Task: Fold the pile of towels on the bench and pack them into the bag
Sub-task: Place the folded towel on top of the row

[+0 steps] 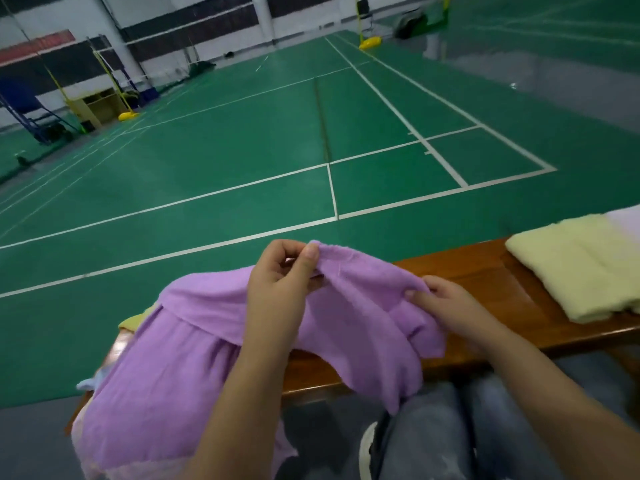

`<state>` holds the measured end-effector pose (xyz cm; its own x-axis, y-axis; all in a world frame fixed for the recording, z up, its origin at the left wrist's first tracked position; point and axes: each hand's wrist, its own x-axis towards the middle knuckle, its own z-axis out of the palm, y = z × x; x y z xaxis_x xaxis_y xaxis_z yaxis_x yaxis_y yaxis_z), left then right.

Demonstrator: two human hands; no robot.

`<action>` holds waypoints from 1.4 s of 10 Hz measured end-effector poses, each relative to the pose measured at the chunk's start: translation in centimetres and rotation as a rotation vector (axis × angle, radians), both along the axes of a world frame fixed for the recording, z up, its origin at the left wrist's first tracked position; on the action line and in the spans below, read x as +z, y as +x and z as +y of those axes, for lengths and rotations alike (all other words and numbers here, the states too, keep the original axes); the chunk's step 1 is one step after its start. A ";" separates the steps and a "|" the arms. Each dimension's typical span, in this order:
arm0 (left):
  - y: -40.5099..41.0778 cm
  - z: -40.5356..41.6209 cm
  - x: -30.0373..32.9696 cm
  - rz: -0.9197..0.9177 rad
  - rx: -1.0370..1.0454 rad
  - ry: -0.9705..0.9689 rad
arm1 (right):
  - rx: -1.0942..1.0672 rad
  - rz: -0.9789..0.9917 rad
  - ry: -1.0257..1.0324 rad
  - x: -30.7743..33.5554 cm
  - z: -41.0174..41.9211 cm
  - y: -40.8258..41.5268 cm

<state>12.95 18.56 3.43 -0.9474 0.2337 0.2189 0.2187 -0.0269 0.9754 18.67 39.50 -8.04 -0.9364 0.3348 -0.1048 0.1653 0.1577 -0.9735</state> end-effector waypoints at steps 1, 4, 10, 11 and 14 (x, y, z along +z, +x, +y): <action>-0.8 4.2 -2.3 -0.168 -0.061 -0.050 | -0.269 0.072 -0.327 2.5 4.7 2.1; -4.9 6.3 -16.8 0.200 -0.298 -1.466 | -0.539 -0.010 -0.998 3.4 10.0 3.7; 3.1 7.2 -16.0 0.022 -0.656 -1.014 | -0.310 -0.157 -0.462 -3.0 3.8 -1.4; 0.2 6.8 -15.6 0.281 -0.347 -1.106 | -0.243 -0.267 -0.112 -5.0 2.8 -0.7; -3.1 3.1 -19.5 0.070 -0.348 -1.611 | -0.007 -0.371 0.858 -8.8 1.9 -0.4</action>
